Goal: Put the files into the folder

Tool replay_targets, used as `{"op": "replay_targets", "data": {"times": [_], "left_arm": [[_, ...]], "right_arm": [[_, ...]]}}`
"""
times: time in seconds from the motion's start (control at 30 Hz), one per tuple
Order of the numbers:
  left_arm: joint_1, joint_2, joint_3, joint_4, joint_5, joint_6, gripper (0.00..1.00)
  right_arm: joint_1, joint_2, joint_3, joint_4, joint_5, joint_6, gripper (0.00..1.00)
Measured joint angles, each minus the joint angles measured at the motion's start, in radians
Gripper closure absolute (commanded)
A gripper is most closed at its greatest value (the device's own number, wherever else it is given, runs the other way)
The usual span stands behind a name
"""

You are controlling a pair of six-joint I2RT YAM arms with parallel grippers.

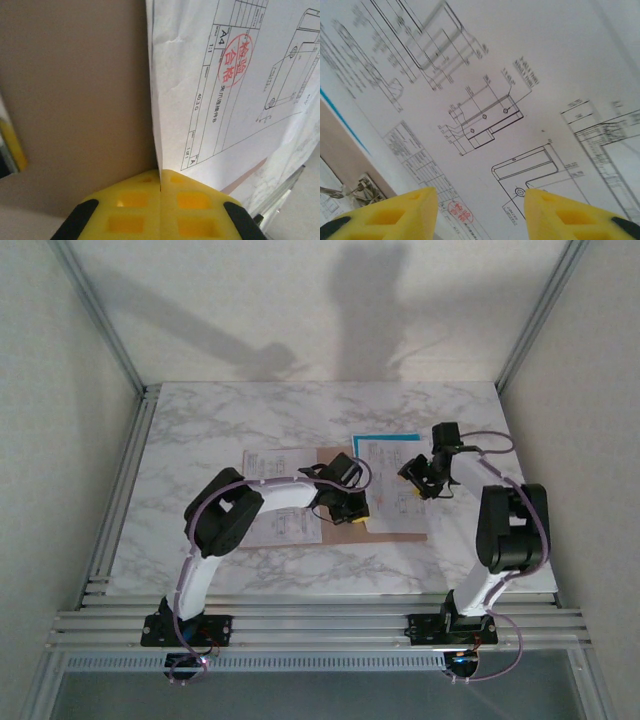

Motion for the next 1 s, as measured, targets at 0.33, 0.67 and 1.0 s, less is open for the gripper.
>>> {"op": "replay_targets", "data": {"times": [0.33,0.67,1.0], "left_arm": [[0.008,-0.153,-0.216,0.069,0.071,-0.019,1.0],[0.008,-0.233,-0.367,0.138,0.068,-0.064,1.0],[0.008,-0.25,-0.405,0.196,0.042,-0.113,0.92]], "right_arm": [[0.002,-0.101,0.016,-0.06,0.082,0.0,0.51],[0.018,-0.102,0.0,-0.065,0.091,-0.014,0.51],[0.085,-0.039,-0.046,-0.015,0.008,0.001,0.51]]}}
